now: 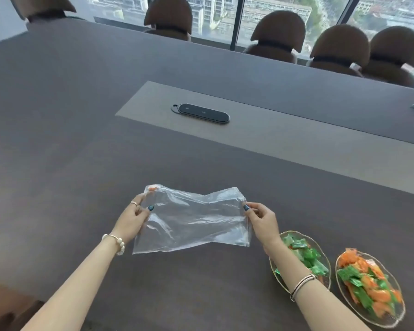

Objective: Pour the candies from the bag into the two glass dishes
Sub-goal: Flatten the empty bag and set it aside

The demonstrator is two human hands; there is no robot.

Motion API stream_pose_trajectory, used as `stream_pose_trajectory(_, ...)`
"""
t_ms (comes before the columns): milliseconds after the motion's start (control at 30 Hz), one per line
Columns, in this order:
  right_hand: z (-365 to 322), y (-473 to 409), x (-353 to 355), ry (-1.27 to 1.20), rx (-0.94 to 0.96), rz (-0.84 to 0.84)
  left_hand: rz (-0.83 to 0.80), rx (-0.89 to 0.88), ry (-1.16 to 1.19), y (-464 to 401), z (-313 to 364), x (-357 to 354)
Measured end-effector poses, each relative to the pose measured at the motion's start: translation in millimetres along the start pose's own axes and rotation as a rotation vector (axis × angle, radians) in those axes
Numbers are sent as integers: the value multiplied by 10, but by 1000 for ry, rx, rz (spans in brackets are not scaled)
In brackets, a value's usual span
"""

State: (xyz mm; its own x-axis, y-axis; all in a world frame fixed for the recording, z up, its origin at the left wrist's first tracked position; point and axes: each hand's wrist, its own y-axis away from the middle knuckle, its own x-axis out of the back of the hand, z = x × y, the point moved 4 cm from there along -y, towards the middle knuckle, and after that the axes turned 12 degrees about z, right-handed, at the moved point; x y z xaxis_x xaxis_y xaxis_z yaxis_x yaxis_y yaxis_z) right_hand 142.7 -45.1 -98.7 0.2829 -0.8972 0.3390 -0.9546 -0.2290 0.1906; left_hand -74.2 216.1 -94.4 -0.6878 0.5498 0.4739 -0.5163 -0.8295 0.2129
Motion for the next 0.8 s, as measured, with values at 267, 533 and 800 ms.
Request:
stream_pose_trajectory(267,322,70,-310,168,-57,26,66,58,-143,-274,-477,-8)
stream_pose_trajectory(533,458,61,-390,322,-58,102,189,13,-292,-335,-491,-10)
stream_pose_trajectory(800,125,137,-126,142,-6,74,417,-130,-256,-53,196,-124)
